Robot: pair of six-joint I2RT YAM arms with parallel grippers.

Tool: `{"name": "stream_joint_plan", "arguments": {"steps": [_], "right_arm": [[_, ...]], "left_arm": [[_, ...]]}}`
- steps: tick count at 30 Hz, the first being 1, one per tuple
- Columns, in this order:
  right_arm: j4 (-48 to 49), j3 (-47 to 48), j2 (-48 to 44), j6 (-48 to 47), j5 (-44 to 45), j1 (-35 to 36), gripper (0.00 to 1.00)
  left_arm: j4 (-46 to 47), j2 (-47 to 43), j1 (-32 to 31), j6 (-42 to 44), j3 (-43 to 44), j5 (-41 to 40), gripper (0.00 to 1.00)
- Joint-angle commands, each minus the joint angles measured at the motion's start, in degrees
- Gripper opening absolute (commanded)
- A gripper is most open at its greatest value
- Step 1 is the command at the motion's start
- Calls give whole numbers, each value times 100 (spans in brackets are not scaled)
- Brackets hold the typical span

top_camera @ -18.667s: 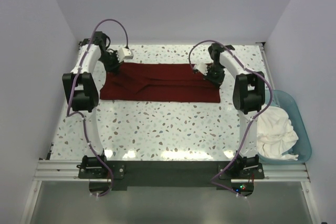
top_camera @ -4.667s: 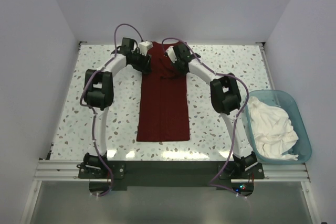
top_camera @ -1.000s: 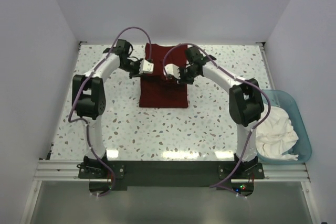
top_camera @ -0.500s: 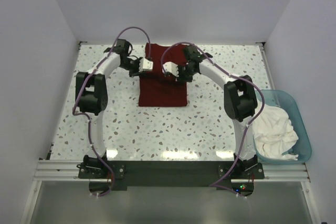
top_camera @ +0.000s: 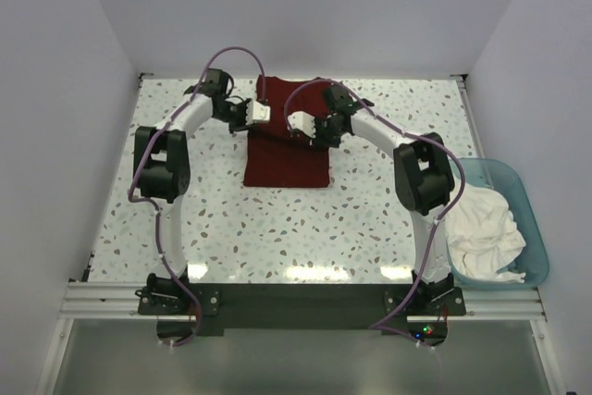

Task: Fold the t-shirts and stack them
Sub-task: Fold the tshirt

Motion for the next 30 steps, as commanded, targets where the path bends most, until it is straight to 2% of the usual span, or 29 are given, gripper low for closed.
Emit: {"name": "stream_joint_plan", "arguments": {"steps": [1,2,4,5,7,8,9,10,13,14,16,18,19,23,26,30], "right_arm": [[344,187,-134,225,307,-9,0],[371,213,-125,252,438,-9,0],[467,345,-72,374,562,-9,28],[520,389,-72,610,745,-1,32],[695,425,-125,909,957,-18,34],[774,398,-238,1033,1063,-10,38],[801,363,-300,1147,1212,-9,48],[802,346,-388,1375,1239,-9,51],[557,240,-704,1832,1082,-18,48],[434,223,-774,1956,951,-18,44],[48,161,-942,2228,512,-1,30],[-330,169,-969,2317,91,69,24],[-654,83,-977,2291,-217,104,25],[-974,-339,-1153,1940,-684,228,31],[-860,-954,-1320,1510,-563,377,35],[-474,-1577,-1347,1254,-379,570,35]], "left_arm": [[412,61,54,-177,2,98,21],[447,70,54,-213,20,89,24],[509,70,54,-326,46,36,34],[588,53,71,-449,64,1,38],[825,-26,106,-878,90,-139,41],[904,-78,141,-1098,117,-201,42],[1070,-149,176,-1353,117,-219,44],[1098,-332,229,-1799,99,-158,46],[984,-806,379,-2285,-181,36,48],[1019,-948,379,-2383,-521,19,48],[923,-1351,379,-2349,-875,158,47],[643,-1555,362,-2314,-1323,404,47],[232,-1625,335,-2148,-1481,527,47],[-447,-1757,282,-1489,-1990,791,48],[-362,-2082,133,-1084,-2648,740,49],[-89,-2381,-78,-425,-3310,485,49]]}}
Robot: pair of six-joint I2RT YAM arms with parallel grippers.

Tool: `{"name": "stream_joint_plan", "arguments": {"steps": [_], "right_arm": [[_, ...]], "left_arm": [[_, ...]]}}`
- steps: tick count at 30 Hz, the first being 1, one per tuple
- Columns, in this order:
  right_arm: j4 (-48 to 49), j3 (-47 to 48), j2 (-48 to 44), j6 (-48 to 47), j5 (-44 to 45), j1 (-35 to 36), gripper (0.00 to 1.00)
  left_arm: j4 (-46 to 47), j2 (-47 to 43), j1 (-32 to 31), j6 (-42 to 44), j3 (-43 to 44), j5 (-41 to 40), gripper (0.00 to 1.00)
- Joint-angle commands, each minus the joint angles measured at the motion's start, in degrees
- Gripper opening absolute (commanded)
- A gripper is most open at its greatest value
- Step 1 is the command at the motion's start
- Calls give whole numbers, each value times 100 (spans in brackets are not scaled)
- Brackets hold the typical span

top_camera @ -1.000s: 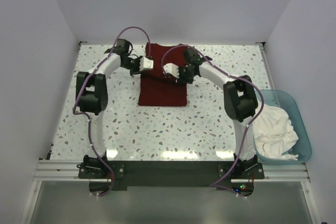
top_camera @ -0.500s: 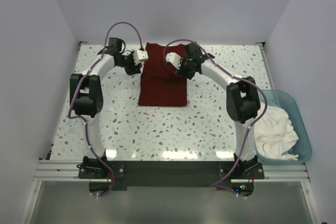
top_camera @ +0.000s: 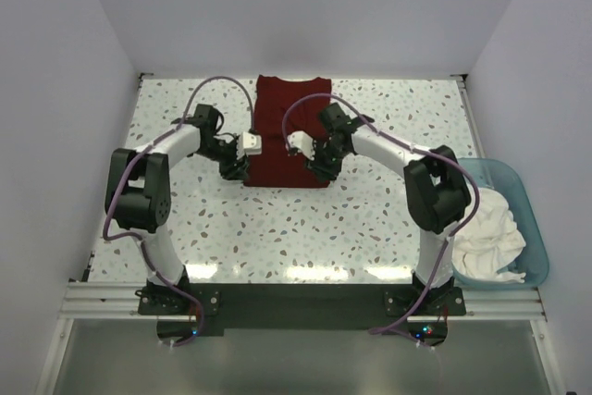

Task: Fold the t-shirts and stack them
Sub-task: Fold the tshirt

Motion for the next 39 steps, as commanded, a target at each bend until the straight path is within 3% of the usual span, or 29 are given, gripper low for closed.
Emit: {"name": "stream_joint_plan", "arguments": {"steps": [1,16,19,20,25,31,39], "right_arm": [[222,-359,-179,-381,-113,88,35],[969,-1116,137,-820,572,246,29],[1066,-1230,102,-865,730,255,13],[1067,-1239,85,-856,800,255,3],[848,-888,-205,-672,652,88,0],[391,-71,-680,-768,292,-281,0],[47,633,-856,-786,229,-440,0]], "left_arm": [[23,-458,-220,802,-512,12,50],[612,-81,-563,1066,-910,-849,46],[586,7,-563,1127,-919,-1051,32],[490,7,-563,1171,-910,-1069,21],[297,-142,-546,875,-333,-894,0],[-38,-283,-431,223,784,-507,0],[24,-669,-431,-32,1015,-542,0]]}}
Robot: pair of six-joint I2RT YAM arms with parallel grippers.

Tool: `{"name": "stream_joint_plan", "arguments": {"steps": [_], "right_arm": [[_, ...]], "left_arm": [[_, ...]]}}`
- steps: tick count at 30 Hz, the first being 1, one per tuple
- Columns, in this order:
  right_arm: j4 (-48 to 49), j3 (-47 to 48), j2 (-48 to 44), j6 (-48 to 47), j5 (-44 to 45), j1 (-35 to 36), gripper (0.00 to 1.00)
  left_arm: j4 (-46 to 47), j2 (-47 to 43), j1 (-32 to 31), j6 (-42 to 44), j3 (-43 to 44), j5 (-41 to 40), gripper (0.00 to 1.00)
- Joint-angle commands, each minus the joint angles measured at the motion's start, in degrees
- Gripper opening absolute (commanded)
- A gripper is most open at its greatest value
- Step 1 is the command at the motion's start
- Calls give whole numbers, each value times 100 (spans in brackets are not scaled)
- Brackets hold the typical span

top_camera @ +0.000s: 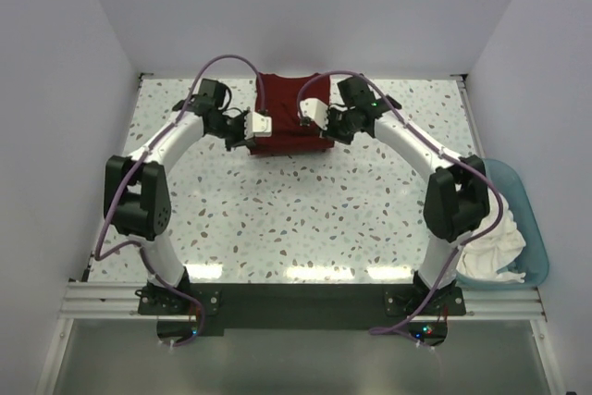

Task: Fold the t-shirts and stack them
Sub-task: Fold the tshirt

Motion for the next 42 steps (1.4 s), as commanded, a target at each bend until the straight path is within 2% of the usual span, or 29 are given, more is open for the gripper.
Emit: {"name": "stream_joint_plan", "arguments": {"steps": [1,5,13,17,20,23,30,38,42], "right_arm": [[-346,161,-449,-110,-216,15,0],[-531,-277,-941,-145,-330,32,0],[-1391,-1306,-2540,-146,-822,304,0],[-1919,-1334,-3262,126,-1148,480,0],[-2113,-1290,-3500,250,-1175,472,0],[-2139,-1202,-3281,215,-1026,472,0],[-2025,-675,-2042,-356,-990,226,0],[-2455,731,-312,-804,-1227,-275,0],[-2763,1372,375,-910,-1271,-345,0]], "left_arm": [[-49,-418,36,-168,78,129,0],[-408,-787,-16,-159,-106,278,0],[-1453,-2799,-481,307,-1477,507,0],[-2366,-3415,-544,219,-1523,814,0],[-2615,-3600,-544,-9,-1242,885,0],[-2519,-3416,-535,-203,-925,807,0],[-2140,-1958,-298,-151,-205,657,0],[-2114,-421,-34,69,779,762,0],[-2324,388,54,192,1684,780,0]]}}
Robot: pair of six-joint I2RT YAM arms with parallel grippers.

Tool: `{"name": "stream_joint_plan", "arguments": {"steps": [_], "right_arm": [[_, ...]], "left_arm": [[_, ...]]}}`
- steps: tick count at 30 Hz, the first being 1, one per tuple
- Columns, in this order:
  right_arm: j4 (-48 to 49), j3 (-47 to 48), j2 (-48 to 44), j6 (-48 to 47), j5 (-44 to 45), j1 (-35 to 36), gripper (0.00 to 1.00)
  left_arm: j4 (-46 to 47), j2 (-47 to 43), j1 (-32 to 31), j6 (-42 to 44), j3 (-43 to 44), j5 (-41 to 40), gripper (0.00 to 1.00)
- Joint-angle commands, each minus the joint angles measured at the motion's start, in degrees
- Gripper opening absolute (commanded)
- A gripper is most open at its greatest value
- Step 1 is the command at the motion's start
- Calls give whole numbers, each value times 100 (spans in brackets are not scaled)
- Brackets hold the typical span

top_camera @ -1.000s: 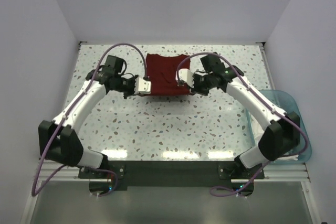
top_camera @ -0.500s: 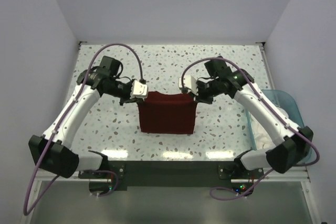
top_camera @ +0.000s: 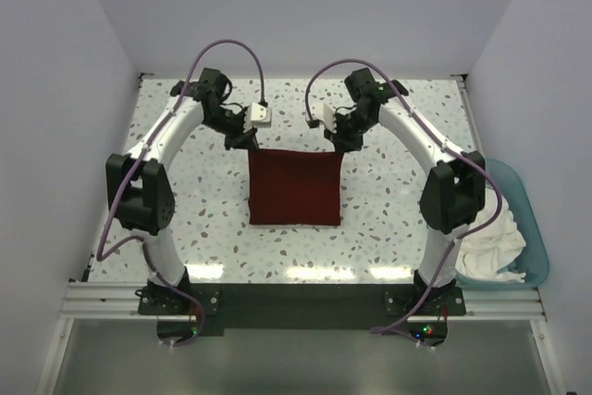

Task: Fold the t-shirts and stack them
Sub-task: Fold the tshirt

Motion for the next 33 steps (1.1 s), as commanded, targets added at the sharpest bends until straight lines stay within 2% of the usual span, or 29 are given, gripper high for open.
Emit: {"name": "stream_joint_plan", "arguments": {"steps": [1,5,8,12,17,19,26,32,33], "right_arm": [[-436,761,471,-303,-237,-85,0],[-498,1281,1340,-347,-150,-200,0],[-392,1702,1781,-303,-18,-253,0],[-199,1985,2431,-197,88,-288,0],[160,1476,2504,-145,193,-279,0],[302,1011,2346,-101,211,-244,0],[978,-729,1302,31,36,151,0],[480,-1495,413,329,-596,345,0],[339,-1539,255,330,-659,345,5]], "left_arm": [[-126,751,113,188,854,135,0],[-179,1544,131,101,1697,135,0],[-127,2081,139,-31,1971,39,0],[574,2433,131,-417,1806,-190,0],[700,2618,113,-647,1534,-278,0],[647,2452,95,-612,1297,-243,0],[805,1248,-80,-427,-731,-76,0],[971,202,-80,-506,-1726,153,0],[1068,114,-80,-497,-1789,153,8]]}}
